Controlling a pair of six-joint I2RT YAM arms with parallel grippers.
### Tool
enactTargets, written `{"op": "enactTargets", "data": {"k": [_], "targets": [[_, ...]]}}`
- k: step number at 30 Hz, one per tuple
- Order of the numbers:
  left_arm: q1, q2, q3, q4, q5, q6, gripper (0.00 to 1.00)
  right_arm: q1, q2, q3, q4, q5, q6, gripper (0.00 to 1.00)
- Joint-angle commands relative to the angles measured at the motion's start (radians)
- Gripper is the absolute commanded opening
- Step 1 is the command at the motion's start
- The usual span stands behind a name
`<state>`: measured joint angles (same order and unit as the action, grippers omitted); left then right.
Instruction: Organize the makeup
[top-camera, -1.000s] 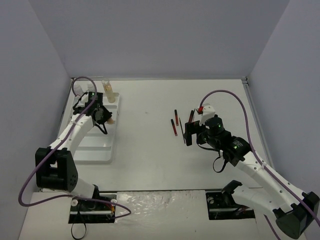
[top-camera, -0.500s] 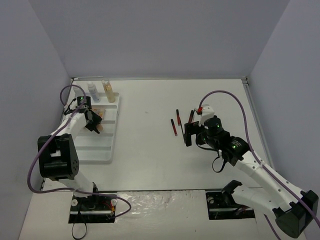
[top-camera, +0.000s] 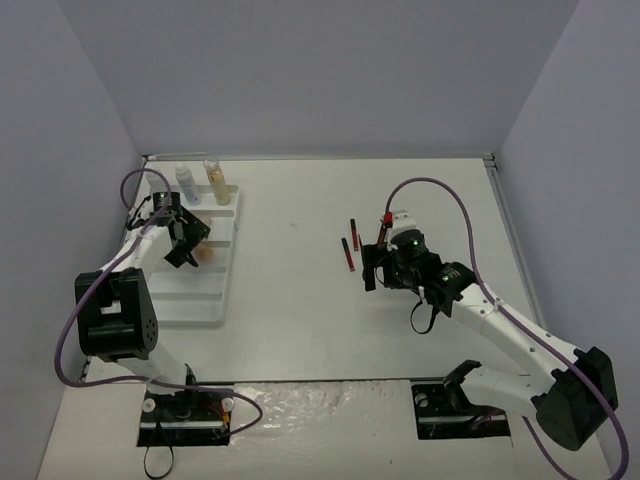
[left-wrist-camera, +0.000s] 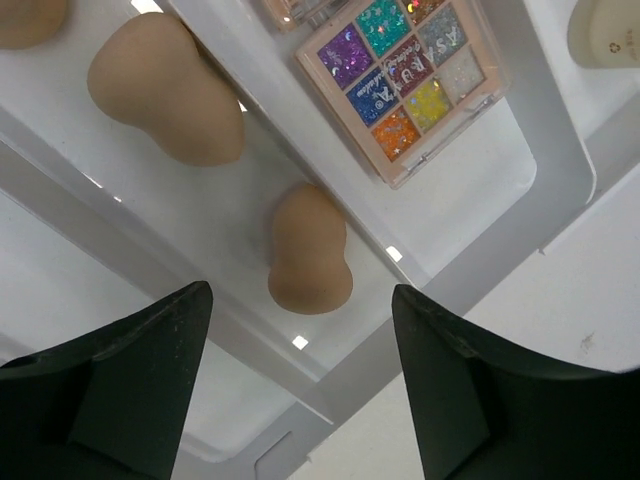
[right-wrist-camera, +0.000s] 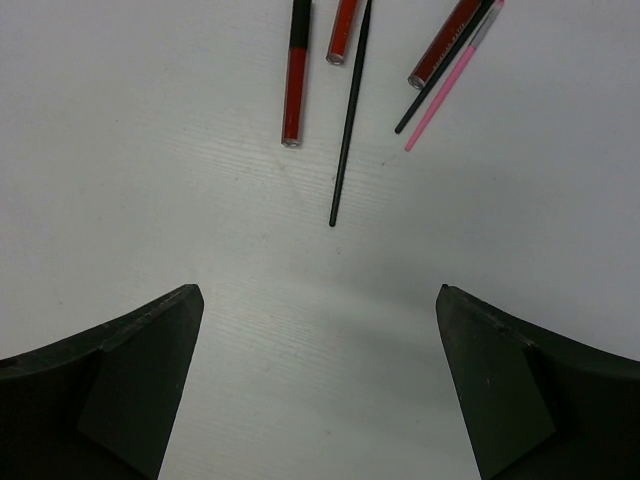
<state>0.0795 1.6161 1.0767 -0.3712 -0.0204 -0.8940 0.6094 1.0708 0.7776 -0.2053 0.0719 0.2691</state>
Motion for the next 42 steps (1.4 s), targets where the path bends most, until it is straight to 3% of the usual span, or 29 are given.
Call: {"op": "enactTargets", "data": {"k": [1,10,12,15,23,30,32,34,36,38,42], "targets": [[0.009,-0.15,0.086,-0.008,0.018,0.071,0.73,-0.029,0.114,0.071,0.05,0.008,0.045,0.99],[0.006,-0.435,0.059,-0.144,0.111,0.38,0.83,-0.03,0.369,0.178,0.126,-0.013,0.046,0.74],[0.006,-0.485,0.025,-0.17,0.131,0.419,0.97,-0.027,0.422,0.221,0.131,-0.002,0.039,0.68],[0.006,-0.567,-0.01,-0.21,0.159,0.441,0.97,-0.024,0.508,0.268,0.15,0.004,0.032,0.59],[0.006,-0.708,-0.071,-0.296,0.218,0.431,0.97,-0.023,0.718,0.367,0.193,0.039,0.012,0.41],[0.006,-0.746,-0.073,-0.339,0.272,0.417,0.97,-0.02,0.805,0.376,0.233,0.02,0.019,0.37],[0.005,-0.746,-0.075,-0.331,0.3,0.401,0.97,-0.012,0.826,0.369,0.241,0.025,0.021,0.28],[0.004,-0.745,-0.079,-0.315,0.319,0.38,0.97,-0.008,0.834,0.365,0.241,0.028,0.02,0.23],[-0.001,-0.743,-0.088,-0.285,0.345,0.346,0.97,0.001,0.828,0.354,0.241,0.025,0.013,0.08],[-0.012,-0.739,-0.103,-0.253,0.372,0.306,0.96,0.017,0.805,0.347,0.244,0.015,0.004,0.01],[-0.074,-0.73,-0.114,-0.198,0.368,0.233,0.94,0.06,0.701,0.32,0.289,-0.061,-0.013,0.0]]}}
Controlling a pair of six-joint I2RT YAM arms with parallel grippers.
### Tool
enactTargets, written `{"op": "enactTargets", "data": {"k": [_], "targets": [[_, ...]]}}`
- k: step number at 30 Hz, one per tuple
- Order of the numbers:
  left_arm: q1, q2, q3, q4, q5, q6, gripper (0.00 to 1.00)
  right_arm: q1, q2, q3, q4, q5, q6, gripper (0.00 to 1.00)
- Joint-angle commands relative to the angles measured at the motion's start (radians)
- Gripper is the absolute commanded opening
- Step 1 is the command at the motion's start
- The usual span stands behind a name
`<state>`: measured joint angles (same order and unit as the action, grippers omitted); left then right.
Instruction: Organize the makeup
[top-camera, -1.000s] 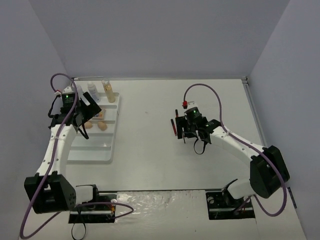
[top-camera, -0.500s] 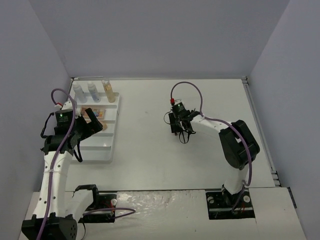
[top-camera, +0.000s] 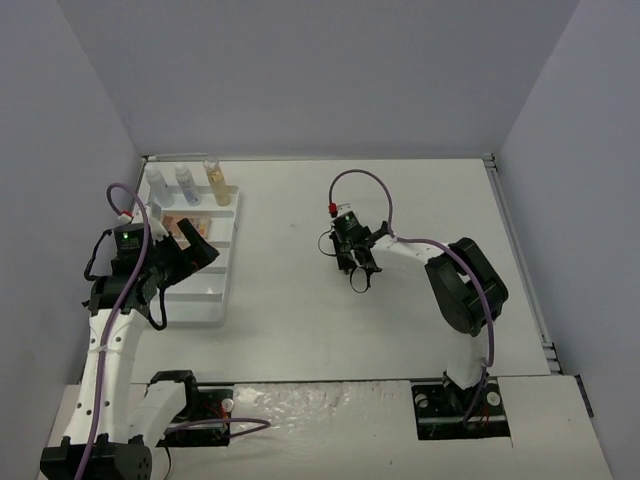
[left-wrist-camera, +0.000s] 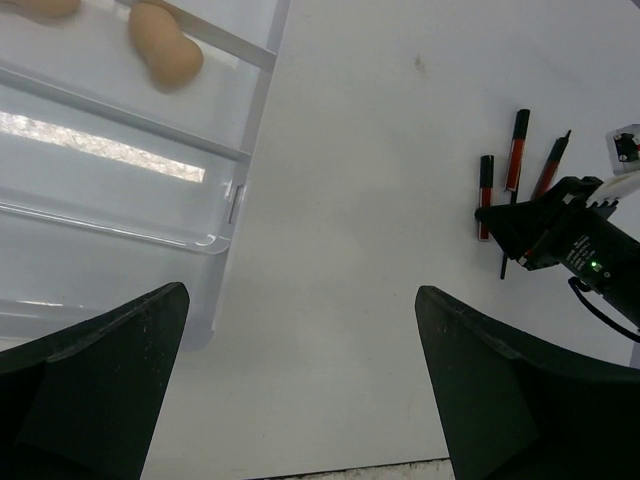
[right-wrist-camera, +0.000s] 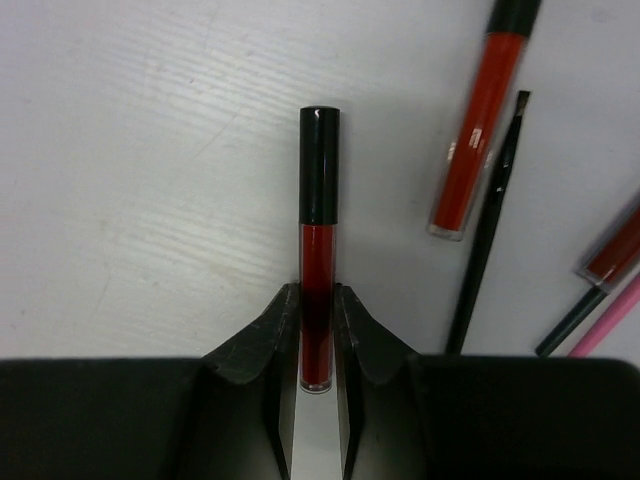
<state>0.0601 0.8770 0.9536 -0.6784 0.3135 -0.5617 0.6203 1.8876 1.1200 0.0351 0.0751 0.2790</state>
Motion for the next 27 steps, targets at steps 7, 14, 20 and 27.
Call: {"op": "enactTargets", "data": {"k": [7,14,20,27], "targets": [[-0.313,0.045,-0.047,0.345,-0.096,-0.284,0.9,0.188,-0.32,-0.044,0.175,-0.241,0.002,0.0],[-0.464,0.103,-0.049,0.523,-0.171,-0.378,0.86,0.306,-0.377,-0.023,0.243,-0.277,-0.002,0.0],[-0.52,0.122,-0.053,0.576,-0.204,-0.422,0.76,0.344,-0.419,-0.052,0.332,-0.272,0.058,0.0],[-0.571,0.113,-0.1,0.575,-0.24,-0.492,0.55,0.348,-0.461,-0.073,0.359,-0.196,0.086,0.0]]}}
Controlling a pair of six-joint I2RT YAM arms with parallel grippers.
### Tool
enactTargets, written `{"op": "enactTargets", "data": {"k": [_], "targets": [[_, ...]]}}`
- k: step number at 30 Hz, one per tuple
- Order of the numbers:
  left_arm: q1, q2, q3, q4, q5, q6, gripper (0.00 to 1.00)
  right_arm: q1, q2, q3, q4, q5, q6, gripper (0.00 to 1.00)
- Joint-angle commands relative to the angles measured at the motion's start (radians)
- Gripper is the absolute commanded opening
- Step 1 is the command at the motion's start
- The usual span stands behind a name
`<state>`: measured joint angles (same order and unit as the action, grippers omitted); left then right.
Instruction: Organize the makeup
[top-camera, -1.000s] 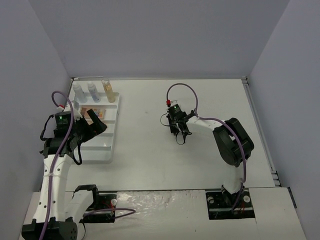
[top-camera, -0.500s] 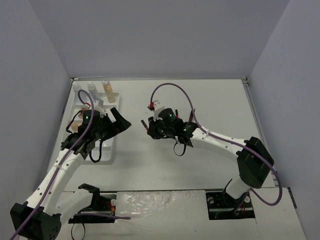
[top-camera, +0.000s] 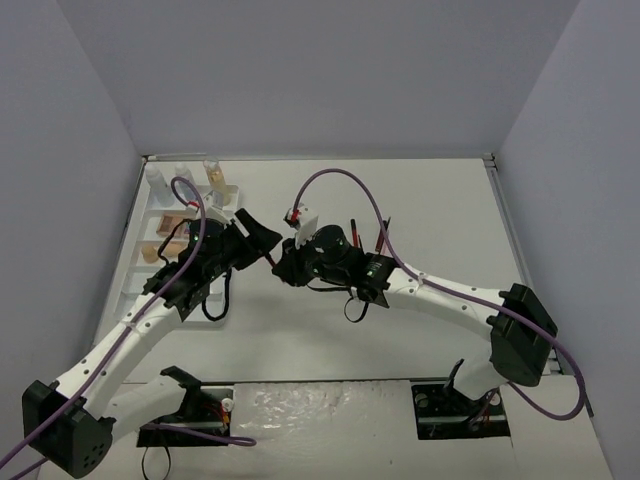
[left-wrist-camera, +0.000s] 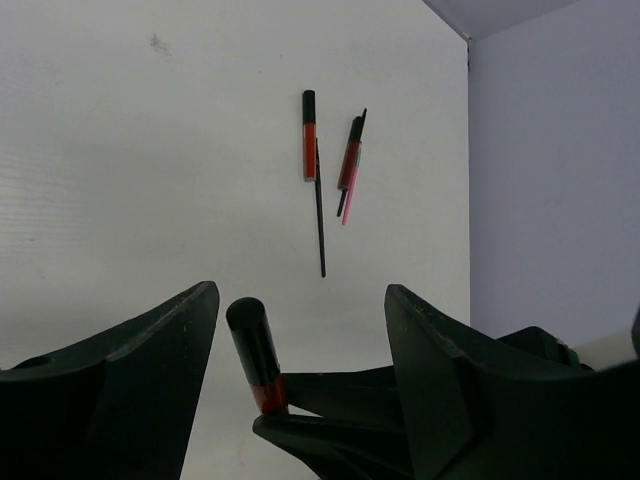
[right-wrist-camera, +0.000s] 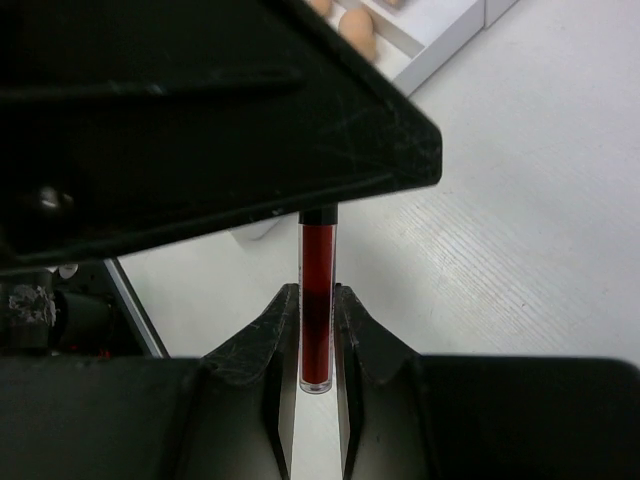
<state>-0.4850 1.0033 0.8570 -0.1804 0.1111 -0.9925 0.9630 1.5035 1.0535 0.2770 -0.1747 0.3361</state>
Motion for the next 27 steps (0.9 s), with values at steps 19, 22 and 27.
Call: {"op": "enactTargets", "data": {"k": [19,22,27], "targets": [[-0.045,-0.031,-0.027,0.053,-0.104,-0.125,0.0,-0.001,-0.085,-0.018,0.142,0.111,0.037,0.54],[-0.027,-0.054,-0.027,-0.008,-0.177,-0.133,0.0,-0.015,-0.103,-0.016,0.081,0.135,0.016,0.75],[0.154,-0.066,-0.037,-0.147,-0.186,-0.132,0.0,-0.1,-0.184,-0.055,-0.033,0.159,-0.02,0.98]]}}
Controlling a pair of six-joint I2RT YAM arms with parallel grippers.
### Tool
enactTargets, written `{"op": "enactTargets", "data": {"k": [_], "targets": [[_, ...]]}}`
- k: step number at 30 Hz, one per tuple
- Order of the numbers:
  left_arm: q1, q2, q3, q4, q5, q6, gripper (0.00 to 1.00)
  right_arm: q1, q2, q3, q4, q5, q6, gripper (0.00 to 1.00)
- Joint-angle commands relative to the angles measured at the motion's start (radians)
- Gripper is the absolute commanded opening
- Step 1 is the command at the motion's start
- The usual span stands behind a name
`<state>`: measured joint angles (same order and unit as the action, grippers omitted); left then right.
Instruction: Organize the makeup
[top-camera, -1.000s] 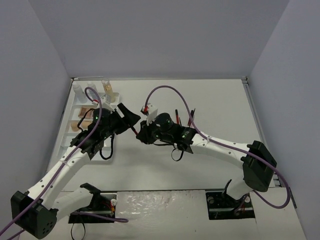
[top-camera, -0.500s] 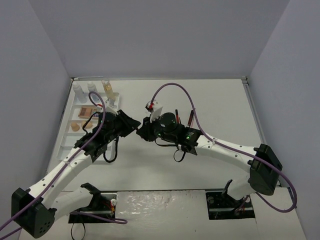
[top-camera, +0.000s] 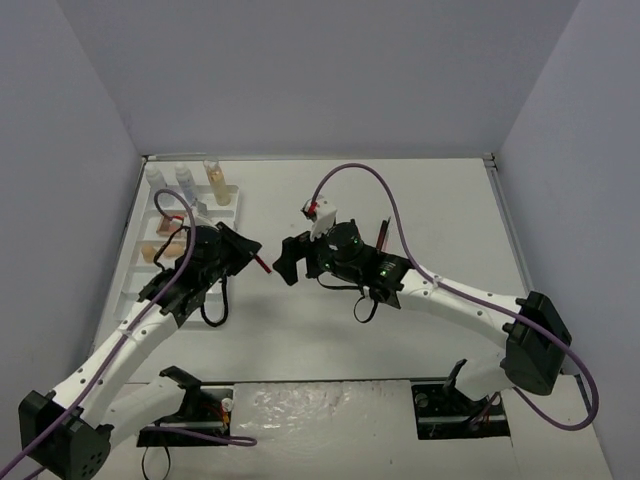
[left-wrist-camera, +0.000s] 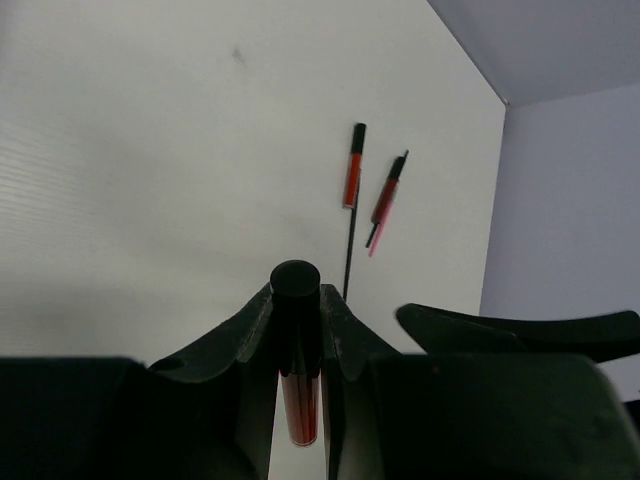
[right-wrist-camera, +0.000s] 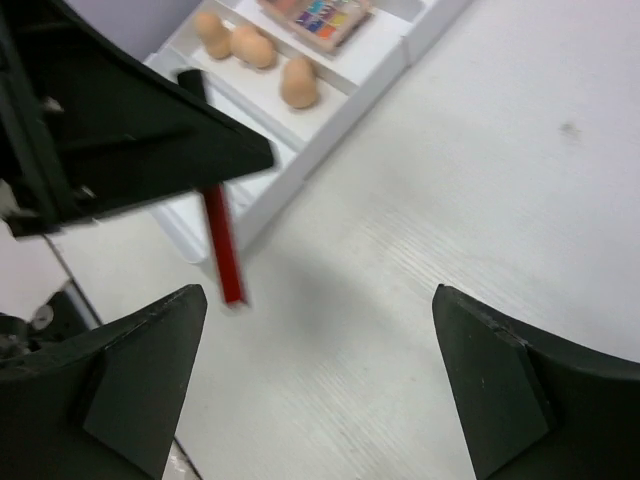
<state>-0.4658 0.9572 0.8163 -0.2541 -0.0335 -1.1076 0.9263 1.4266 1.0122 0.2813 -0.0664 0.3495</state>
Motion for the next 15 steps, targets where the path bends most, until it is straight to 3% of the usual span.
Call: {"op": "enactTargets", "data": {"k": [1,8,12,15], "targets": [[0.194,-0.017,-0.003,-0.088,-0.024,-0.016,0.0,-0.081,-0.126,-0.023,-0.06,0.049,-0.038,0.99],[0.613,0.062,-0.028,-0.147,0.084,0.014,0.0,-0.171,-0.276,-0.102,-0.209,0.104,-0.085,1.0],[0.752,0.147,-0.046,-0.096,0.117,0.006,0.0,-0.181,-0.321,-0.106,-0.277,0.186,-0.086,1.0],[0.786,0.214,-0.02,-0.084,0.076,0.027,0.0,-0.182,-0.344,-0.109,-0.326,0.216,-0.086,1.0]]}}
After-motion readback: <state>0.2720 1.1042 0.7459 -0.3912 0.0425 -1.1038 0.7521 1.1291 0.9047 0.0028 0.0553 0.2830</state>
